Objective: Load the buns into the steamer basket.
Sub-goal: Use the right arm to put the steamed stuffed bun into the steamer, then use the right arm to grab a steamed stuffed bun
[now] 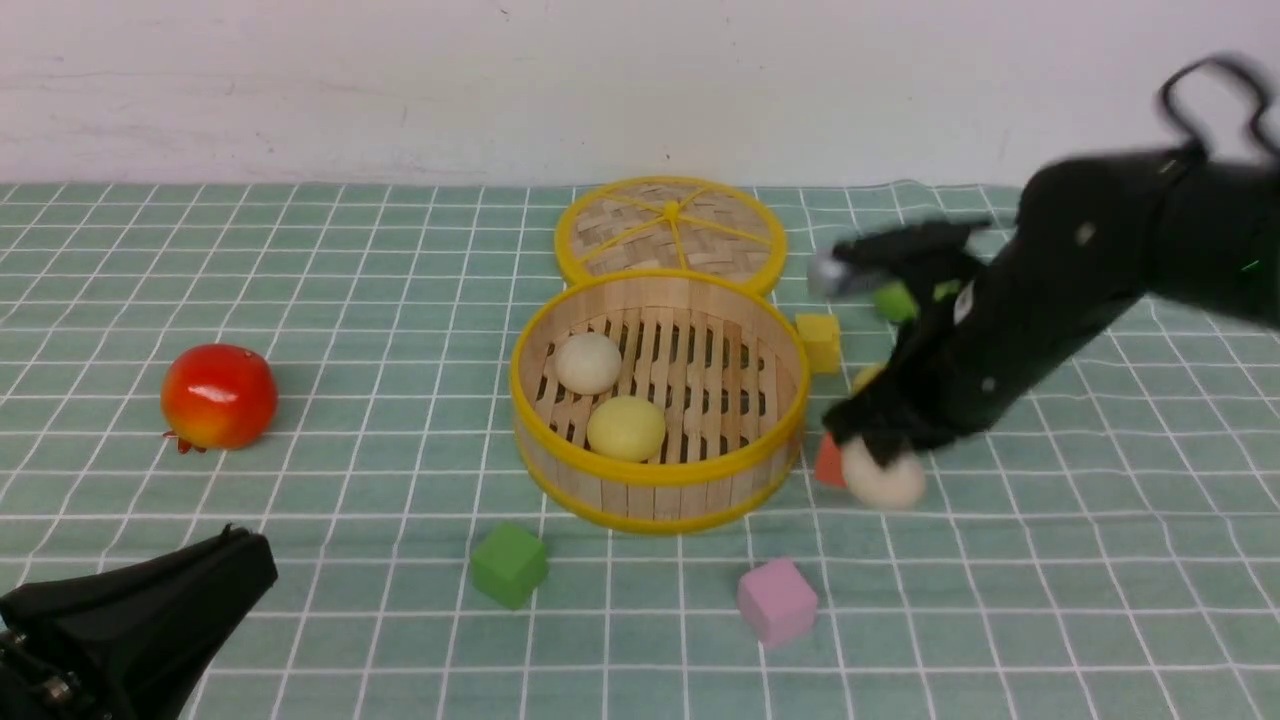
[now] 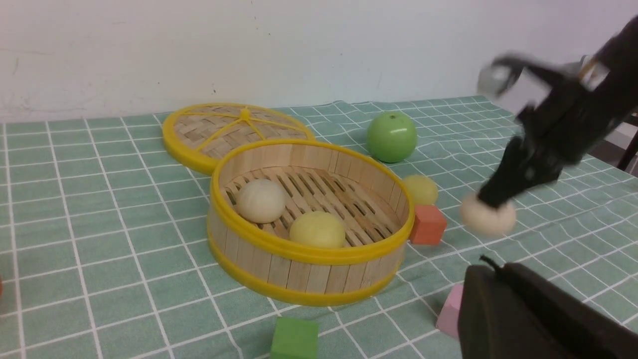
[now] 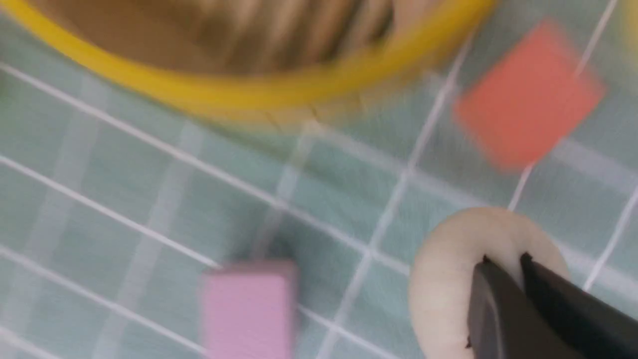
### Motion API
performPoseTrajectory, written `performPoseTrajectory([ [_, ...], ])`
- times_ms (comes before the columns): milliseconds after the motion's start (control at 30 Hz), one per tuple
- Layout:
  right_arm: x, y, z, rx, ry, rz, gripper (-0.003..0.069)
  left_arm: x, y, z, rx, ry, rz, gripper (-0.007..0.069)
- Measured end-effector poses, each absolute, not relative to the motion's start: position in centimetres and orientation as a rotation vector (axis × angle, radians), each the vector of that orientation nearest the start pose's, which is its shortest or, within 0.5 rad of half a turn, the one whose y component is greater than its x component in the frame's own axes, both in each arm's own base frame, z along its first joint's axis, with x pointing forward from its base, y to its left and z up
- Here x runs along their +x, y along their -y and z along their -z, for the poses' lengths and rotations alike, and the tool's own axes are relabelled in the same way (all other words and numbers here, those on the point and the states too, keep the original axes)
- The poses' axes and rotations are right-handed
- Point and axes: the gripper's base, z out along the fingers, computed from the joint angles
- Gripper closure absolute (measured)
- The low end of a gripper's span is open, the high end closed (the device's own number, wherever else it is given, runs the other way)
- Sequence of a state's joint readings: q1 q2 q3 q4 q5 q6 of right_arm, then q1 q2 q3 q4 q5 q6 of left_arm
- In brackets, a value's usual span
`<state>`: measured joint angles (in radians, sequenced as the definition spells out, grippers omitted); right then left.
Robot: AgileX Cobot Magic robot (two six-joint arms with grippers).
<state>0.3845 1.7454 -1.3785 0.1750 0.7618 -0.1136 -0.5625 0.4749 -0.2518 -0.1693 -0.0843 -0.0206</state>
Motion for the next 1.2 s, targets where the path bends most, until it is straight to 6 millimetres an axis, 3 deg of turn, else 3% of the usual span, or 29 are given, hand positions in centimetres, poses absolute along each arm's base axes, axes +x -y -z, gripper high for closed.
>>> performPoseTrajectory([
  [67,34.7,-16.8,-29.6,-0.562,-2.429,-0.357,0.065,9.3,5.7,-26.9,0.296,-1.627,0.565,0.0612],
  [167,35.5,-18.7,-30.7,-0.567,-2.281,-0.403,0.0648,9.3,5.7,-26.9,0.296,-1.627,0.565,0.0607],
  [267,37.2,-19.8,-29.0,-0.546,-2.233,-0.401,0.0641,9.3,5.7,-26.9,0.296,-1.627,0.565,0.0607],
  [333,38.6,-20.3,-26.2,-0.53,-2.244,-0.383,0.0624,9.3,5.7,-26.9,0.296,-1.627,0.565,0.0607],
  [367,38.8,-20.3,-26.0,-0.528,-2.244,-0.382,0.0623,9.3,5.7,-26.9,0.296,-1.627,0.565,0.0607],
  [400,39.5,-20.6,-24.0,-0.527,-2.273,-0.371,0.0606,9.3,5.7,-26.9,0.296,-1.627,0.565,0.0607],
  [467,39.9,-20.8,-22.6,-0.526,-2.292,-0.363,0.058,9.3,5.7,-26.9,0.296,-1.627,0.565,0.0606],
  [500,40.1,-21.0,-21.4,-0.53,-2.313,-0.359,0.0534,9.3,5.7,-26.9,0.296,-1.627,0.565,0.0603],
  [567,40.2,-21.1,-20.9,-0.534,-2.319,-0.356,0.0489,9.3,5.7,-26.9,0.296,-1.627,0.565,0.0603],
  [700,40.4,-21.3,-20.4,-0.57,-2.305,-0.326,0.0276,9.3,5.7,-26.9,0.296,-1.628,0.565,0.0602],
  [833,39.8,-21.0,-21.8,-0.598,-2.302,-0.316,0.0132,9.3,5.7,-26.9,0.296,-1.628,0.565,0.0597],
  [867,39.7,-21.0,-22.1,-0.601,-2.299,-0.315,0.0127,9.3,5.7,-26.9,0.296,-1.628,0.565,0.0597],
  [933,38.9,-20.4,-25.0,-0.627,-2.253,-0.298,0.0093,9.3,5.7,-26.9,0.296,-1.628,0.565,0.0596],
  [1000,38.4,-19.3,-27.7,-0.651,-2.198,-0.246,0.0094,9.3,5.7,-26.9,0.296,-1.628,0.565,0.0594],
  [1100,38.5,-16.6,-29.7,-0.616,-2.181,-0.161,0.0125,9.3,5.7,-26.9,0.296,-1.628,0.565,0.0588],
  [1200,39.8,-13.1,-28.7,-0.425,-2.298,-0.135,0.0196,9.3,5.7,-26.9,0.296,-1.628,0.565,0.0586],
])
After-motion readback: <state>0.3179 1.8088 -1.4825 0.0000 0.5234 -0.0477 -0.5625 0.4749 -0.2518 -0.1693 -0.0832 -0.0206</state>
